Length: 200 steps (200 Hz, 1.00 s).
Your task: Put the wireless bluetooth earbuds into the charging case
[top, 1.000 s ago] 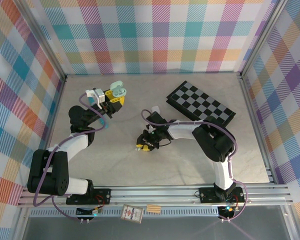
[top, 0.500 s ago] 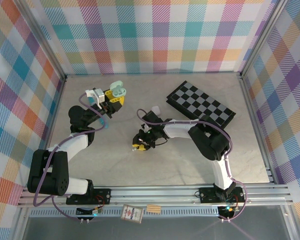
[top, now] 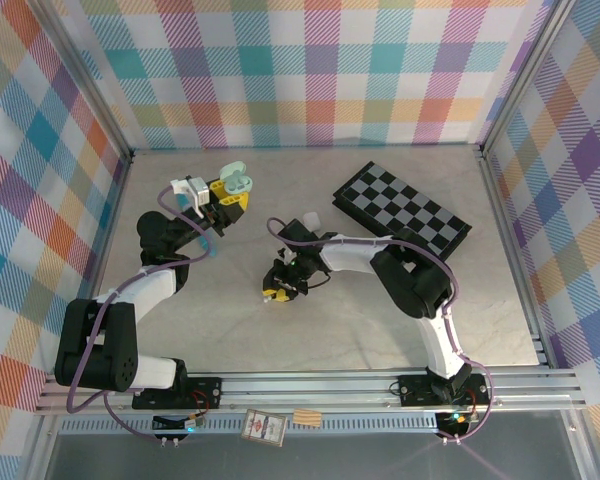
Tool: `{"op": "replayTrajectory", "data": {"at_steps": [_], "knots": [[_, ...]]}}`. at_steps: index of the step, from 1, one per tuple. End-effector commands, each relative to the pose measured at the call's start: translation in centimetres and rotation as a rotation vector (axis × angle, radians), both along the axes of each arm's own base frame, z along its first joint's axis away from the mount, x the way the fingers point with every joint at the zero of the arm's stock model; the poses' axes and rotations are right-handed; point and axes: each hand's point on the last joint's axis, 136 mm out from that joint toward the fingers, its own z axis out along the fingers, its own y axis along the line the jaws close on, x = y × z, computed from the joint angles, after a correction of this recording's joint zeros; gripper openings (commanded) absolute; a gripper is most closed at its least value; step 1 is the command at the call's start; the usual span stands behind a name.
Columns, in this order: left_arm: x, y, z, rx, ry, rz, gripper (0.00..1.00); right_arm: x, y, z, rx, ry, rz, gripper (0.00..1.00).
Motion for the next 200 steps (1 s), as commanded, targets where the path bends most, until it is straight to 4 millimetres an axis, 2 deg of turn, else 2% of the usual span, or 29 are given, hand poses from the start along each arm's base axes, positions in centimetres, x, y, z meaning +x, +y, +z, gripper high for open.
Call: {"op": "replayTrajectory", "data": {"at_steps": [1,54,85,105,159,200], "knots": [[-0.7,0.5,1.2,0.000,-0.058,0.012,0.32,-1.0,0.6,-1.3,-0.010,0.019,0.052,0.28],[-0.6,0.6,1.3,0.000,-0.058,0.013,0.32,-1.1,0.2,-2.1,-0.053,0.037,0.050,0.22],[-0.7,0.6,1.1,0.001,-0.057,0.014,0.32,-0.5,-0.1,-0.8,-0.054,-0.022,0.052,0.20],[-0.6,0.6,0.8,0.010,-0.054,0.019,0.32,0.1,-0.9,0.2,-0.082,-0.087,0.045,0.20],[-0.8,0.1,0.0,0.035,-0.066,0.005,0.33,1.4,-5.2,2.4,-0.156,-0.212,-0.030,0.20],[-1.3,-1.6,-1.6,0.061,-0.078,-0.043,0.33,2.5,-9.5,4.3,-0.196,-0.273,-0.108,0.20]]}}
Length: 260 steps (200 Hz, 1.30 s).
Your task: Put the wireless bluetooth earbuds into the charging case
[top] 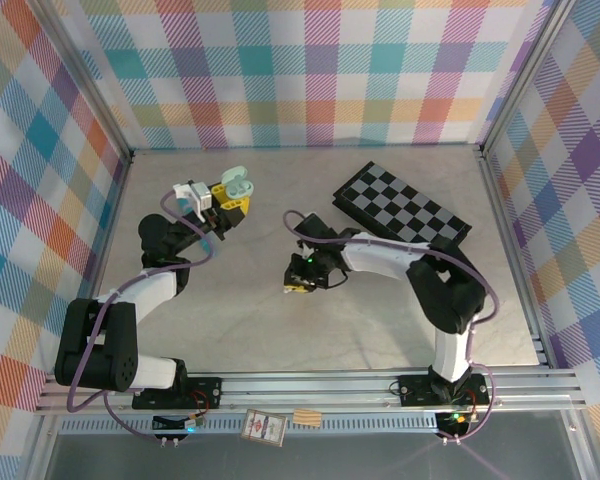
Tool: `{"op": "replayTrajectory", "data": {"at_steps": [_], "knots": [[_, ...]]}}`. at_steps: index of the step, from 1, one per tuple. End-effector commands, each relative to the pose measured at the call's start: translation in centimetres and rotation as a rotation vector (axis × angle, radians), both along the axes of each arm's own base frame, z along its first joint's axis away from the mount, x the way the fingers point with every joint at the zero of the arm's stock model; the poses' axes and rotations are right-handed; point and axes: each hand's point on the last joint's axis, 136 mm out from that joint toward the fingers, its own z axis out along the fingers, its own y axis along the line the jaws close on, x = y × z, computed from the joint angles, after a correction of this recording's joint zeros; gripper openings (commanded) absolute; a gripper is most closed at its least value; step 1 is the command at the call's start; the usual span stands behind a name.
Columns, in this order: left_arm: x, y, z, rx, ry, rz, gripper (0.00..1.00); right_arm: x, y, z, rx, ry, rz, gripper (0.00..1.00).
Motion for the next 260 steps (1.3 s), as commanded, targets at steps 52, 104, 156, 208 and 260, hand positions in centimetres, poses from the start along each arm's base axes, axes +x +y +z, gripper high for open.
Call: {"op": "replayTrajectory", "data": {"at_steps": [52,104,156,208,260], "knots": [[-1.1,-4.0,-3.8,0.143,-0.057,-0.073,0.34,1.7,-6.3,6.0,-0.040,-0.153,-0.078,0.20],[-2.0,-7.1,-7.4,0.313,-0.057,-0.120,0.35,2.2,-6.6,12.1,-0.003,-0.268,-0.028,0.21],[-2.7,-8.7,-8.7,0.344,-0.096,-0.170,0.34,2.5,-6.0,16.6,0.068,-0.350,-0.009,0.21],[-3.1,-10.2,-10.0,0.409,-0.085,-0.210,0.34,3.1,-4.7,19.2,0.137,-0.391,0.013,0.21],[-3.5,-11.8,-10.2,0.430,-0.066,-0.247,0.35,3.9,-3.3,19.2,0.163,-0.377,0.043,0.21]]}}
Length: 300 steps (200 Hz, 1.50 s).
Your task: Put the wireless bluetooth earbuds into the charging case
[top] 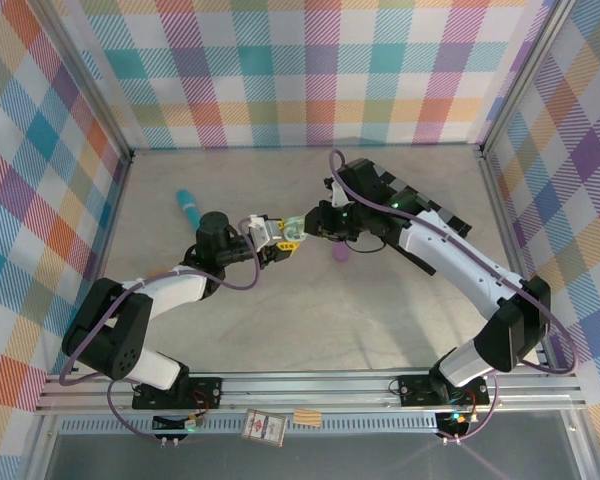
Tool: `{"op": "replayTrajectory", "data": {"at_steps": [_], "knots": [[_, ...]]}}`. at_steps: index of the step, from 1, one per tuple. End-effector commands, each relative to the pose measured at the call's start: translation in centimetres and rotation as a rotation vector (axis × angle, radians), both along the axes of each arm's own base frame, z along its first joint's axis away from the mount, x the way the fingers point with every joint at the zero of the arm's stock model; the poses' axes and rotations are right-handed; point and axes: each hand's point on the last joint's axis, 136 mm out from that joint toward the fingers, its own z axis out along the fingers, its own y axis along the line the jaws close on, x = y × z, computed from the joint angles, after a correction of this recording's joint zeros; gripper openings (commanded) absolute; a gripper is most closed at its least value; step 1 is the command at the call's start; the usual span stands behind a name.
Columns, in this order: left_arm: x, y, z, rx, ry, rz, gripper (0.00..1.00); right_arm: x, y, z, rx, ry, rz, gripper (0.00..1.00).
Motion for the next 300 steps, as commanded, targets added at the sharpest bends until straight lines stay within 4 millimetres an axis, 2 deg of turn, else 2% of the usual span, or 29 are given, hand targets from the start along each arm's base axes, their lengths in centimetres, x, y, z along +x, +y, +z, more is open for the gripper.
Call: {"op": "replayTrajectory", "data": {"at_steps": [1,70,170,191,219,241,264,279,300], "knots": [[0.1,-1.0,0.4,0.016,-0.024,-0.026,0.35,0.2,0.7,0.2,0.011,0.001,0.038,0.21],[-0.2,-2.3,0.6,0.011,-0.012,-0.058,0.35,0.3,1.2,-1.1,0.008,0.032,0.047,0.21],[-0.3,-2.7,1.3,0.003,-0.024,-0.065,0.35,0.2,1.6,-2.5,-0.003,0.071,0.064,0.22],[-0.3,-2.9,1.4,0.001,-0.023,-0.070,0.35,0.2,1.6,-2.2,0.005,0.064,0.065,0.31],[0.1,-2.9,1.3,-0.010,-0.006,-0.054,0.35,0.0,0.7,-1.7,-0.011,0.031,0.052,0.41],[0.2,-2.9,1.3,-0.025,-0.003,-0.050,0.34,-0.3,-0.4,-1.3,-0.014,-0.003,0.033,0.43],[0.3,-2.8,1.1,-0.022,-0.002,-0.040,0.34,-0.6,-1.4,0.0,0.017,-0.070,0.019,0.45],[0.2,-2.8,1.1,-0.018,-0.011,-0.046,0.34,-0.3,-2.3,0.9,0.019,-0.109,-0.011,0.48],[-0.1,-2.7,0.9,-0.008,-0.028,-0.051,0.34,0.9,-3.4,1.0,0.005,-0.102,-0.063,0.49]]}}
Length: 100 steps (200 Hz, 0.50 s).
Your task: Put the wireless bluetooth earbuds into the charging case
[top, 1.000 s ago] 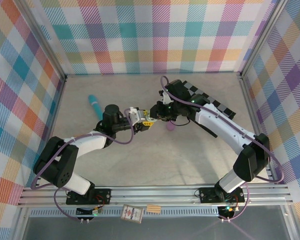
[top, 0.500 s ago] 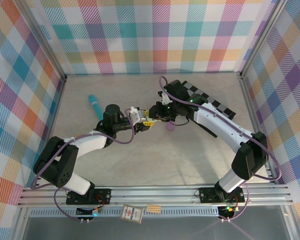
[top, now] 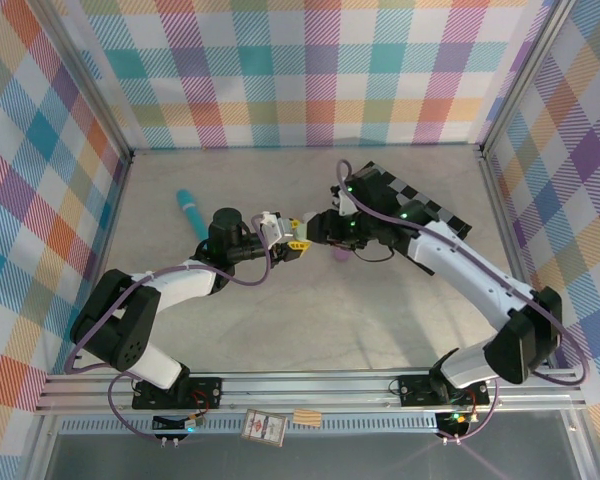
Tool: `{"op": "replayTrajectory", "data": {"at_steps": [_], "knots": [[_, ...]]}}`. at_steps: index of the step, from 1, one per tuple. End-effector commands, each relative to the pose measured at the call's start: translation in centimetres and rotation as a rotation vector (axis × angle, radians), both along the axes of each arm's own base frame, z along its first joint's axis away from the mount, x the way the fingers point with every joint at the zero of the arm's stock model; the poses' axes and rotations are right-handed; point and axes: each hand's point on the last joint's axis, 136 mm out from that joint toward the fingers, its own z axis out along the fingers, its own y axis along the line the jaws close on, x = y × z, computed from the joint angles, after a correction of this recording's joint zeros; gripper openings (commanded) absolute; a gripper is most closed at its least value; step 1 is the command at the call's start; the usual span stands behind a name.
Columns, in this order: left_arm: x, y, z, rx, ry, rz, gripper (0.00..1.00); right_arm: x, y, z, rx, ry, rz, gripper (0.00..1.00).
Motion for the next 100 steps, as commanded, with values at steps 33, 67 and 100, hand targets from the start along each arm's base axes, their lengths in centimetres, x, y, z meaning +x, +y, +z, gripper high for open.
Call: {"op": "replayTrajectory", "data": {"at_steps": [33,67,100], "knots": [[-0.5,-0.2,1.2,-0.015,-0.079,-0.019,0.35,4.1,-1.5,0.9,-0.006,-0.027,-0.099,0.50],[-0.2,-0.2,2.8,-0.084,-0.050,0.002,0.35,3.8,-0.2,0.3,0.050,-0.019,-0.030,0.57],[0.1,-0.1,5.3,-0.234,-0.023,0.021,0.35,2.8,0.8,0.6,0.220,0.009,0.008,0.76]]}}
